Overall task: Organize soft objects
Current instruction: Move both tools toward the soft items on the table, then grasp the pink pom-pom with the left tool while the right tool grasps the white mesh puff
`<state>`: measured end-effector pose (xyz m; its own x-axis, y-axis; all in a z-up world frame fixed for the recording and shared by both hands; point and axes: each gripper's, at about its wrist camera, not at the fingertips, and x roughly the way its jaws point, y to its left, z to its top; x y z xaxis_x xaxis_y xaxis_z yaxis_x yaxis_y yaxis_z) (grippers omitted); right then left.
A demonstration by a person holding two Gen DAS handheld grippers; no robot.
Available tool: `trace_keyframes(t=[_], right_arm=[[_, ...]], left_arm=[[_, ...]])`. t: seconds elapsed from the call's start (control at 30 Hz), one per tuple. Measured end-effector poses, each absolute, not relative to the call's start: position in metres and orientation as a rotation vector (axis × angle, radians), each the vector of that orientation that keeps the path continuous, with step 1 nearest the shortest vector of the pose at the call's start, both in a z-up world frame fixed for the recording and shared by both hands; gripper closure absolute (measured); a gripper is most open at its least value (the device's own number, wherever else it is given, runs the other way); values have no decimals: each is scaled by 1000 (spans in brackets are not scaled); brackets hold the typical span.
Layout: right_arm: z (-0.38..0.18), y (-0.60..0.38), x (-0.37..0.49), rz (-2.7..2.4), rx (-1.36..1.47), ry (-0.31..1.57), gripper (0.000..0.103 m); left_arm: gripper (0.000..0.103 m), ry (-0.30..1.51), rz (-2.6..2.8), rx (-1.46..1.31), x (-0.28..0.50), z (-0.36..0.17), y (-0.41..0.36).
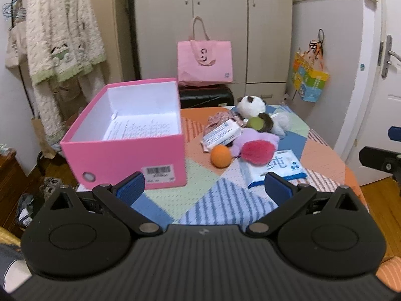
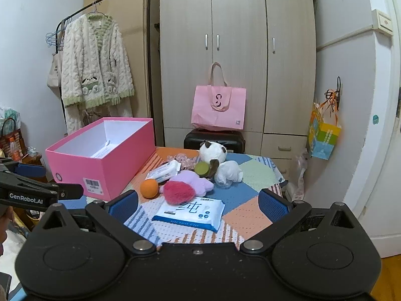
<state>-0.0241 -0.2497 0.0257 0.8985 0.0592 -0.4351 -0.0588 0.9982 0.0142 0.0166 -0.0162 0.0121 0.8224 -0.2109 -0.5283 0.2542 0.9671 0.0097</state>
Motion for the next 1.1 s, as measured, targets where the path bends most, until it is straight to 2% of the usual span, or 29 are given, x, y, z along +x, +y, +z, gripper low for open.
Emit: trace_keyframes(t=[0.53, 0.8, 0.93, 1.07, 1.1], right_arm=[[-4, -289, 34, 147, 59, 438, 1], [-11, -302, 69, 227, 76, 466, 5], [-19, -309, 91, 237, 87, 478, 8], [-31, -320, 117, 252, 114, 496, 11], [-33, -322, 124, 253, 117, 500, 11]], left_arm=[[0, 446, -361, 112, 69, -23, -60], [3, 528, -496, 70, 106, -44, -86], [8, 545, -531, 77, 124, -55, -101], [22, 569, -554, 78, 143, -63, -111], [23, 573, -557, 85, 147, -65, -113]])
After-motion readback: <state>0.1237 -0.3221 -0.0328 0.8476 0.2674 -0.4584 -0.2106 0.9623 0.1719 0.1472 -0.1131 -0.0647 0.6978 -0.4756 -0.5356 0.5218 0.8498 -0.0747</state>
